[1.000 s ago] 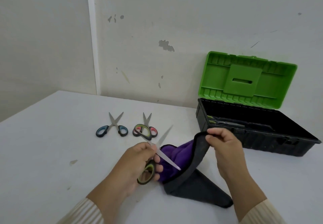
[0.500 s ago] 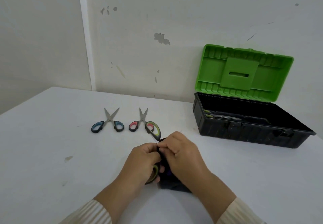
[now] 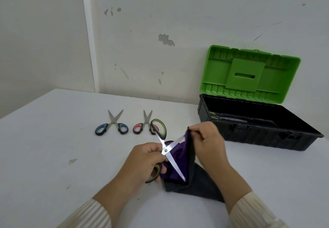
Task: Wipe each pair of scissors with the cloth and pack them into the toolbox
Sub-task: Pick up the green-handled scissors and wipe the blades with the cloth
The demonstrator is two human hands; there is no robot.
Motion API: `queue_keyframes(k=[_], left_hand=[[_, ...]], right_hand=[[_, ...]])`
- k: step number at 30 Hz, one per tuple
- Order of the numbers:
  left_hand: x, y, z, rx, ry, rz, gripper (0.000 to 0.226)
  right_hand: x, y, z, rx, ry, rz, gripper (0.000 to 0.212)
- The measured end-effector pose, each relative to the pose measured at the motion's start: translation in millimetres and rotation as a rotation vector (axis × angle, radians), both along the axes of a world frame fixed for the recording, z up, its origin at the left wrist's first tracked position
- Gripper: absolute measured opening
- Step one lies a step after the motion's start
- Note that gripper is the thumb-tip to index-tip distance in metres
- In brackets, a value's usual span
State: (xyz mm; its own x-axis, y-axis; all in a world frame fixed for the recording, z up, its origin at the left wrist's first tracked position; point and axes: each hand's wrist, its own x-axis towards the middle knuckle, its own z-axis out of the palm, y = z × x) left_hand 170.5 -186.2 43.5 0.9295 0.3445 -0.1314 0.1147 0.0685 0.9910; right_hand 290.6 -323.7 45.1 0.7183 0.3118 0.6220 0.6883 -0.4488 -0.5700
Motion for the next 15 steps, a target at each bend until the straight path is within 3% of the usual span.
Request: queue_keyframes(k=[2,4,8,10,14,15], left_hand=[[0,2,1,-0.012,0.011,0.012,0.034],[1,3,1,-0.018,0.022,0.039,0.032],[2,3,-1,-0.001,0.019,0.037,0.02],[1,3,-1,0.018,0.018,0.032,0.021],[0,8,4,0.031,-0.059,0.074,0.029],[0,9,3,0.111,-0.117,0.132,0.029]], right_hand=[[1,-13,3,0.115,0.096,-0.091,0.019],[-8,-14,5,0.172,0.042,-0.097,0.019],[-37,11,-6,-0.138,-0.155,0.168,0.017],[-33,17,-11,-0.223,-0.187,0.193,0.015],[-3,-4,-1,0.052,-0.001,-0.046,0.019],[0,-11,3,0.095,0.073,-0.069,0.023]])
